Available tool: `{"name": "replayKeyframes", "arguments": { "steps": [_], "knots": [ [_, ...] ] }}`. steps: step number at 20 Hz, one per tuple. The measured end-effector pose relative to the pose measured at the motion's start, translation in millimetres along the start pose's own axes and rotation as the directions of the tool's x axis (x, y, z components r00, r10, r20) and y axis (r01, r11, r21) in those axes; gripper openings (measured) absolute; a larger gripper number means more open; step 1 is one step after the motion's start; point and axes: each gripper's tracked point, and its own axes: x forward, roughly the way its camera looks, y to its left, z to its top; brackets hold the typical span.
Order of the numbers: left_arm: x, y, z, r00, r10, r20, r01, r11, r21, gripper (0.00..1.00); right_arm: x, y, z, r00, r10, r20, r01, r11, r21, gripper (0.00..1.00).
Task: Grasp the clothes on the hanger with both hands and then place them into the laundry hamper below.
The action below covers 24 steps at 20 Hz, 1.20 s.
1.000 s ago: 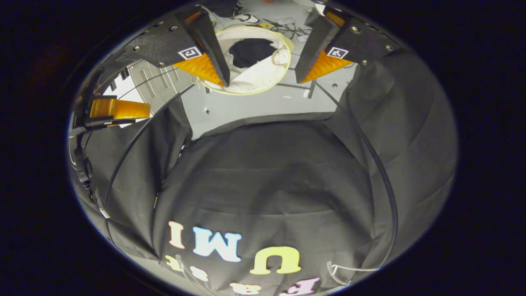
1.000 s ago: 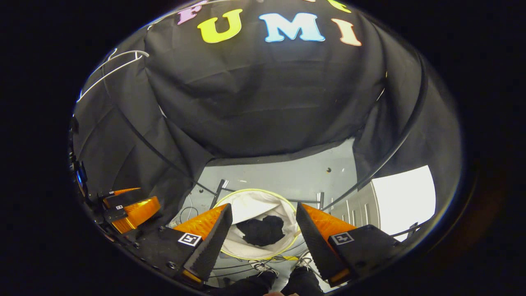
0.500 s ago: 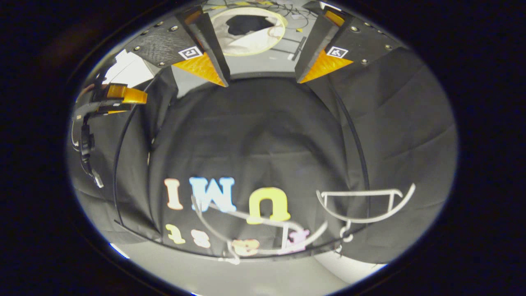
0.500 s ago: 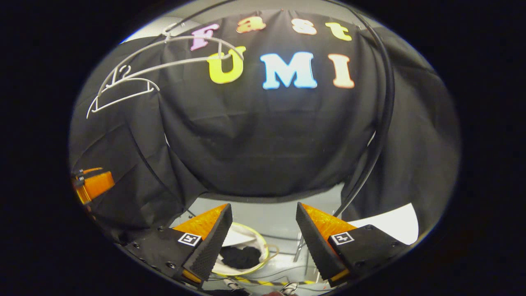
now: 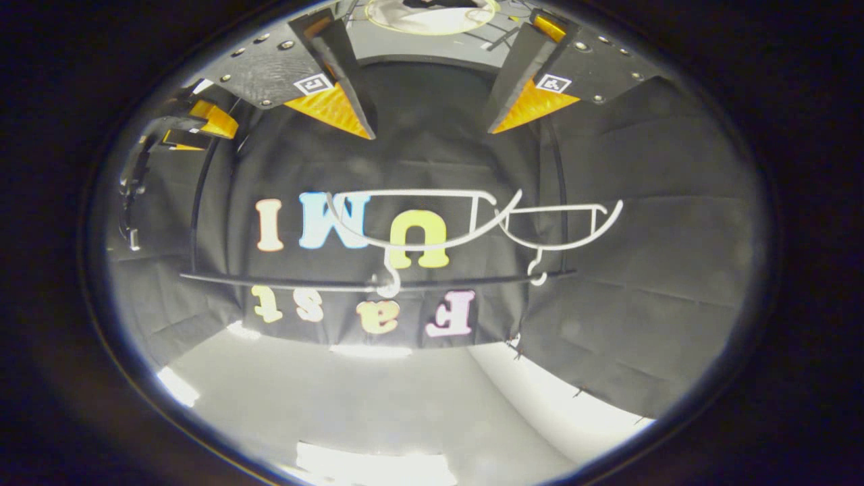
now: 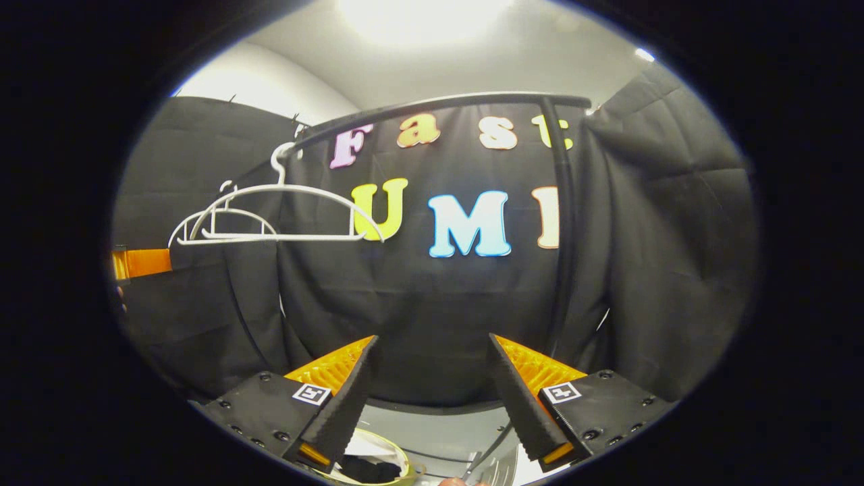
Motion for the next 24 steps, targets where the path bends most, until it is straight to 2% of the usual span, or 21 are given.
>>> {"name": "replayKeyframes", "arguments": {
  "steps": [3,7,13,15,16,17,22,23,24],
  "knots": [
    [-11.3,-7.5,26.8,0.999,-0.03,0.044,0.029,0.999,0.018,0.9,-5.0,-8.2,15.8,0.997,-0.056,0.046,0.053,0.997,0.055,0.93],
    [-7.1,12.2,39.1,0.997,-0.041,0.066,0.04,0.999,0.015,0.9,-11.6,-10.1,28.3,0.988,-0.134,0.082,0.128,0.989,0.074,0.93],
    [-0.9,47.2,19.0,0.996,-0.062,0.063,0.058,0.997,0.057,0.9,-36.6,-8.2,24.4,0.955,-0.278,0.101,0.274,0.96,0.058,0.98],
    [3.5,50.3,10.8,0.994,-0.093,0.056,0.091,0.995,0.031,0.9,-46.8,-3.7,18.5,0.945,-0.313,0.093,0.31,0.95,0.047,0.98],
    [5.7,50.0,8.0,0.992,-0.116,0.059,0.115,0.993,0.015,0.91,-52.3,-1.9,17.9,0.939,-0.332,0.095,0.329,0.943,0.042,0.93],
    [7.3,51.6,5.2,0.989,-0.136,0.061,0.136,0.991,0.006,0.91,-57.8,-0.4,18.9,0.93,-0.352,0.104,0.35,0.936,0.038,0.93],
    [11.4,58.5,4.0,0.984,-0.169,0.06,0.165,0.984,0.066,0.9,-75.8,12.5,19.4,0.915,-0.39,0.105,0.389,0.921,0.035,0.93],
    [11.3,56.4,4.7,0.982,-0.176,0.062,0.17,0.982,0.082,0.9,-79.3,14.4,19.9,0.914,-0.391,0.107,0.391,0.92,0.03,0.98],
    [10.8,52.8,4.1,0.98,-0.187,0.061,0.181,0.979,0.095,0.91,-80.8,14.3,20.2,0.912,-0.395,0.109,0.395,0.918,0.023,0.98]
  ]
}}
